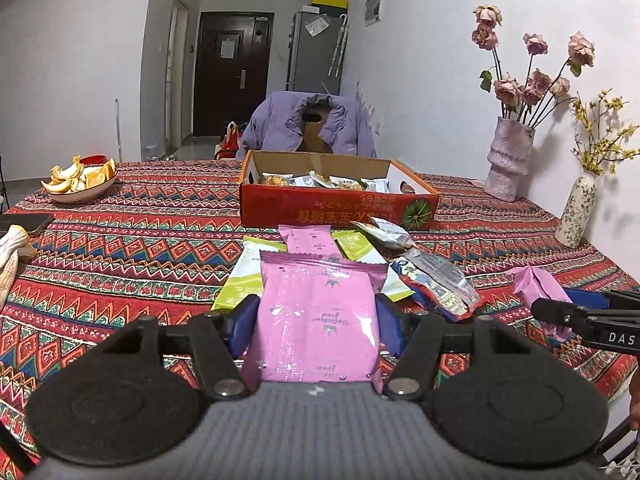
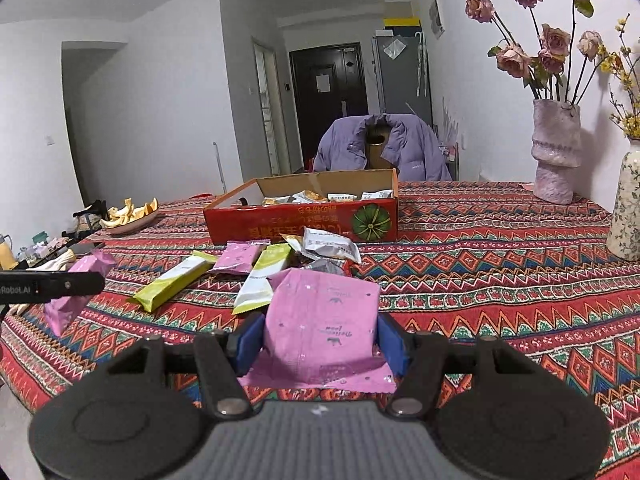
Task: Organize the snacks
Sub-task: 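Carry both pink packets into the box and open both grippers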
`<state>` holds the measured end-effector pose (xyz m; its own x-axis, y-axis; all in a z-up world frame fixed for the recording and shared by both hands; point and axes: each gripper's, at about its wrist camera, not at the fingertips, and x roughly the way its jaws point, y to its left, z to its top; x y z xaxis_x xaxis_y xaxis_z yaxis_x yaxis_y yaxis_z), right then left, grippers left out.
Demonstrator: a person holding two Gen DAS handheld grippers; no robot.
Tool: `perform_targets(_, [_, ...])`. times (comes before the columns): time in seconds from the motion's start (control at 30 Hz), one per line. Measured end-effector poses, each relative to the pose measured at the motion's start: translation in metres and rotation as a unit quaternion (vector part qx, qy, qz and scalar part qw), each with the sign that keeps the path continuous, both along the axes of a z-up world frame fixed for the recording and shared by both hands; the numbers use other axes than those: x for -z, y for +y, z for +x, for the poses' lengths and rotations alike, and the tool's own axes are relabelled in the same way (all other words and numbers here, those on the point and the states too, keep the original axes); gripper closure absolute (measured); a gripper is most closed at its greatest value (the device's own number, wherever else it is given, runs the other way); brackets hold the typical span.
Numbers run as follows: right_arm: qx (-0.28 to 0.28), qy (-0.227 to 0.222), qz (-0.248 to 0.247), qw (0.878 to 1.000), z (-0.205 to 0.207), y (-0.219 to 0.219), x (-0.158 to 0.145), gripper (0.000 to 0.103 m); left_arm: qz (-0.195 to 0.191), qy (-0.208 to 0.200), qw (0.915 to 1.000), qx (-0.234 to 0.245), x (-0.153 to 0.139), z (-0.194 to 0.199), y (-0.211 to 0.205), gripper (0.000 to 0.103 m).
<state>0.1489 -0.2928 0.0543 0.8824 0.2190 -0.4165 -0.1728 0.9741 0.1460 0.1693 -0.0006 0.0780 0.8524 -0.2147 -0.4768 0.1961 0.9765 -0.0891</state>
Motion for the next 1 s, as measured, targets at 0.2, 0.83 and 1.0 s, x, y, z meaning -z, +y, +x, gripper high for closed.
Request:
perform_targets(0.2, [-0.001, -0.005, 0.0, 1.0, -0.003, 0.002, -0.002, 0.043, 0.001, -0.008, 0.9999, 0.009, -0.003, -0.002, -0.002, 0.04])
perform_targets(0.83, [-0.004, -0.012, -0.006, 1.0, 0.05, -0.001, -0.02, 0.043, 0.0, -0.012, 0.9999, 0.006, -0.016, 0.048, 0.0, 0.041])
perform_targets(1.0, [-0.009, -0.019, -0.012, 1.0, 0.079, -0.003, -0.031, 0.043, 0.0, -0.02, 0.9998, 0.007, -0.026, 0.075, -0.001, 0.04])
